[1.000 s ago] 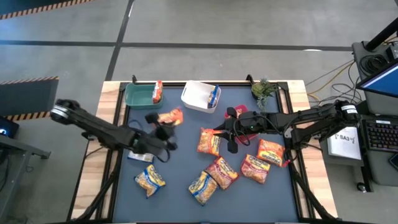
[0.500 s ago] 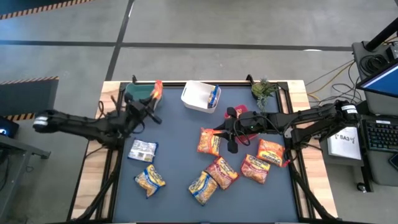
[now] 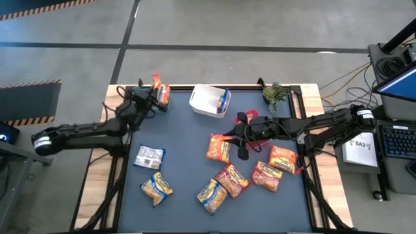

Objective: Sort Maruchan noodles
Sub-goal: Put the orange noodle pack into the green bin

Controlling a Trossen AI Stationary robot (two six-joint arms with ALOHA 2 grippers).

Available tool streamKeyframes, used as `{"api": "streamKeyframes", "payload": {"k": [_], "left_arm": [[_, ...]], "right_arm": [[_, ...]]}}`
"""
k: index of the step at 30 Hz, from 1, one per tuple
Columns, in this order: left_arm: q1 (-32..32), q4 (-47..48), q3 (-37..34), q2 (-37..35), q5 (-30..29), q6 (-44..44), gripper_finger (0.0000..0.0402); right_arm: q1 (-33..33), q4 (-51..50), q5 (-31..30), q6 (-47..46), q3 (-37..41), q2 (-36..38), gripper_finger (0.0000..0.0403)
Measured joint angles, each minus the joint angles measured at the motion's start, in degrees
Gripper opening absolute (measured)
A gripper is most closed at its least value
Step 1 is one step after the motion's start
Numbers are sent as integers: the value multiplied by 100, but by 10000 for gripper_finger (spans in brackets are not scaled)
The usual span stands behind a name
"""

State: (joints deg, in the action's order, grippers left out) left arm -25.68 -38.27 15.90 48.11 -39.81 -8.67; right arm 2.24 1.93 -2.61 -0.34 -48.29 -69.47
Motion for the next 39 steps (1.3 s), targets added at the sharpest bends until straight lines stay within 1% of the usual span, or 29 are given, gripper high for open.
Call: {"api": "streamKeyframes", "payload": {"k": [3,7,11,12,16,21,25,28,33,39], "left_arm": [[-487,-115,0,201,690,210,6],[-1062,-191,0,499,1224,316,6],[-1513,-342,0,815,2032,419,6],[-1607,-343,0,907,2113,511,6],[-1880,-492,-41,1276,2138,671,6],[-2050,-1038,-72,1697,2859,667,6],[-2119,-1302,-72,1999,3173,422,6],[-2168,-1365,-72,2206,3186,364,6],[-2232,-1389,-72,2455,3171,518,8],[-2235,-1435,-78,2475,3134,623,27]], "right_arm": [[-2,0,0,19,0,0,86],[-1,-2,0,28,0,0,86],[0,-4,0,35,0,0,86],[0,-4,-2,35,0,0,86],[0,-18,-2,35,0,0,86],[-1,-32,-2,35,0,0,86],[0,-46,-2,35,0,0,86],[0,-46,-2,31,0,0,86],[-2,-103,-2,-7,0,0,86],[-1,-205,-2,-114,0,0,86]]}}
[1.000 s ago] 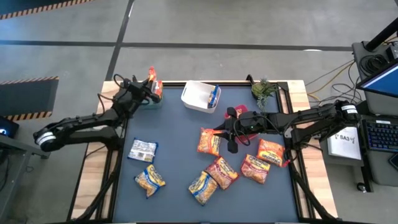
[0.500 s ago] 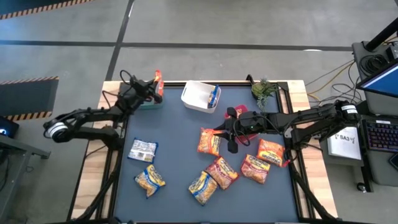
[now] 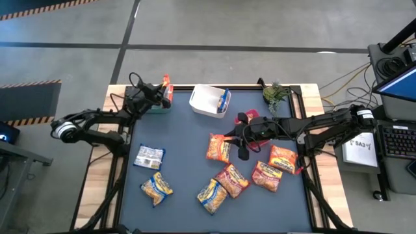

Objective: Sort Maruchan noodles
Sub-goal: Put the orange noodle pack into the green bin

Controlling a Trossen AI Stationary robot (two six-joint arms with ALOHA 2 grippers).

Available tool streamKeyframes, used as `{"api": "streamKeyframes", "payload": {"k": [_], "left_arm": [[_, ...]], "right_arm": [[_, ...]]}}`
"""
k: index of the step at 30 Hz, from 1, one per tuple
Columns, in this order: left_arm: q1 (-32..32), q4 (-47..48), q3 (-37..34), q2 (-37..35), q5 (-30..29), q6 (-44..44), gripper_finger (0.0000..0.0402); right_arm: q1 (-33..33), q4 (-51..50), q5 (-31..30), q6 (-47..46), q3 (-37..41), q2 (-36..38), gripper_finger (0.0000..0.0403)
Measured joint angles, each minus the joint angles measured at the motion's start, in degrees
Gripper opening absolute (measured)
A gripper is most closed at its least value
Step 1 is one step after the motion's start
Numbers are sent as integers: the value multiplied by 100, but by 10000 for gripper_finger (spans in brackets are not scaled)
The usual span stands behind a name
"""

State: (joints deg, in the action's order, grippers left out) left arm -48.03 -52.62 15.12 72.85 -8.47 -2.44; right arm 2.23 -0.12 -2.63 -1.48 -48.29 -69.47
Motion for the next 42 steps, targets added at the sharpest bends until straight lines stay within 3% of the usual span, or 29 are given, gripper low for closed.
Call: {"api": "streamKeyframes", "payload": {"k": [7,13,23,32,42], "left_arm": [[2,61,-119,-178,0,11,55],[2,672,-143,-506,0,163,82],[11,2290,-143,-1655,4,422,124],[11,3125,-41,-2702,4,989,144],[11,5717,751,-2858,-67,1329,144]], "right_arm": [[1,2,0,-27,0,0,86],[1,-2,2,-44,0,0,86],[1,-4,2,-46,0,0,86],[1,-4,2,-94,0,0,86],[1,-4,2,-102,0,0,86]]}}
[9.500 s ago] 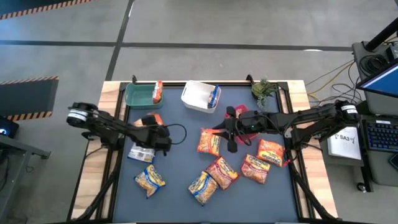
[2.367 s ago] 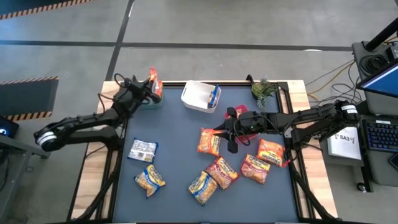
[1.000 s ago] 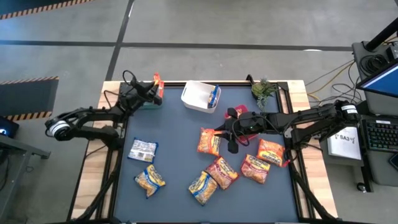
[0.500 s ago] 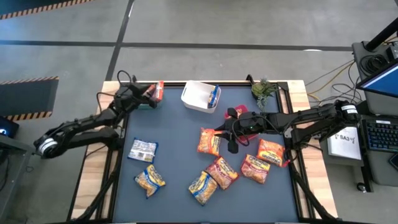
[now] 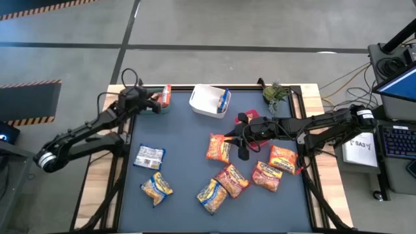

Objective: Sort Maruchan noodles
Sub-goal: Put the orange noodle pack into the green bin

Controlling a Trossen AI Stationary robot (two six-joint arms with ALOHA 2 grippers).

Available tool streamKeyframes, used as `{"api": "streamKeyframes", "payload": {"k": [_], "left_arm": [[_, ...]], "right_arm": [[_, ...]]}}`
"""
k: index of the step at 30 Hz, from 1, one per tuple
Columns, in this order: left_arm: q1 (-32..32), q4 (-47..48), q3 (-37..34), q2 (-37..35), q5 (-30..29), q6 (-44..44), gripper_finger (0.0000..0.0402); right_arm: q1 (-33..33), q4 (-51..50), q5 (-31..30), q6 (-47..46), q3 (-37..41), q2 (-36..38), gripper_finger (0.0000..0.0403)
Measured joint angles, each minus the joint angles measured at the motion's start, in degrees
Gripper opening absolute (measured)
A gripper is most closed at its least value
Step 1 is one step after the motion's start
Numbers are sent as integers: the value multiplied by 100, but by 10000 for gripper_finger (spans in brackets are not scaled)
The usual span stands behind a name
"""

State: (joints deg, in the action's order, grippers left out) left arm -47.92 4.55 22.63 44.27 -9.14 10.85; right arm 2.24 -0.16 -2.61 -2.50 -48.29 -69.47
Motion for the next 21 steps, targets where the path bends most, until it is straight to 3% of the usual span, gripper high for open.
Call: {"api": "streamKeyframes", "payload": {"k": [6,11,14,21], "left_arm": [[6,1430,631,336,-754,238,144],[344,1519,889,353,21,231,144],[714,1508,966,248,41,237,144],[948,1739,968,208,-1137,578,144]], "right_arm": [[0,0,0,-4,0,0,86],[0,0,0,-10,0,0,86],[0,0,-10,-110,0,0,86],[0,0,-48,-213,0,0,86]]}}
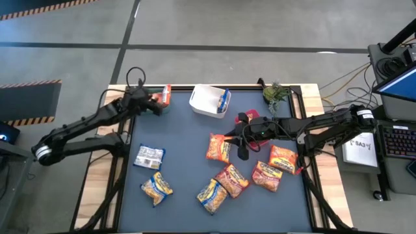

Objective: Sort Maruchan noodles
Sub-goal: Put the orange noodle pack into the green bin

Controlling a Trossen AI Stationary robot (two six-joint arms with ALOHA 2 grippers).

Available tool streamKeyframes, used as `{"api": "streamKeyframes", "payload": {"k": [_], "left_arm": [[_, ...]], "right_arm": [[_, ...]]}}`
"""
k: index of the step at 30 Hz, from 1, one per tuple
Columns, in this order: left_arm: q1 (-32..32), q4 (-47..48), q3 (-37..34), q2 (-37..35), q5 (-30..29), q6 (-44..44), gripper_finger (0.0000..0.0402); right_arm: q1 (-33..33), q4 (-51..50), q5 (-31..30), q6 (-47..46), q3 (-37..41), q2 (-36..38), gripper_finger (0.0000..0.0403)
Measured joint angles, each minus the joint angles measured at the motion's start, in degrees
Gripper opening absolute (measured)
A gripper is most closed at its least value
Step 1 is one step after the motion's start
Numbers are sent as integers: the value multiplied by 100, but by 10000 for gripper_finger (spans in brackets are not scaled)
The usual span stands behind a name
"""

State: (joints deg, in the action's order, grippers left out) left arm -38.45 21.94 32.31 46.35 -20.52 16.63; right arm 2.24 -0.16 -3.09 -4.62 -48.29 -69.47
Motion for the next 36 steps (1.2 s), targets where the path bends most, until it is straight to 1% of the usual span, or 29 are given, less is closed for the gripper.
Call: {"api": "streamKeyframes", "payload": {"k": [2,5,9,11,15,17,19,23,26,32,36], "left_arm": [[-122,294,122,137,-160,109,142],[-303,719,509,511,-278,138,139],[-632,1341,1151,1245,-321,-238,139],[-848,1503,1486,1656,-148,-560,139],[-1391,2203,2159,2510,496,-1093,139],[-1630,2438,2444,2861,775,-1195,139],[-1757,2513,2606,3161,903,-1205,139],[-1761,2452,2671,3503,956,-1166,145],[-1764,2352,2565,3611,956,-1164,154],[-1772,1683,2316,3685,907,-1207,176],[-1769,1286,2156,3689,906,-1205,181]], "right_arm": [[0,0,0,0,0,0,86],[0,2,-2,1,0,0,86],[0,2,-2,9,0,0,86],[0,1,-4,9,0,0,86],[0,0,-2,11,0,0,86],[0,0,-2,11,0,0,86],[0,0,-2,13,0,0,86],[0,0,-1,31,0,0,86],[0,-4,0,35,0,0,86],[0,-24,0,35,0,0,86],[0,-23,0,17,0,0,86]]}}
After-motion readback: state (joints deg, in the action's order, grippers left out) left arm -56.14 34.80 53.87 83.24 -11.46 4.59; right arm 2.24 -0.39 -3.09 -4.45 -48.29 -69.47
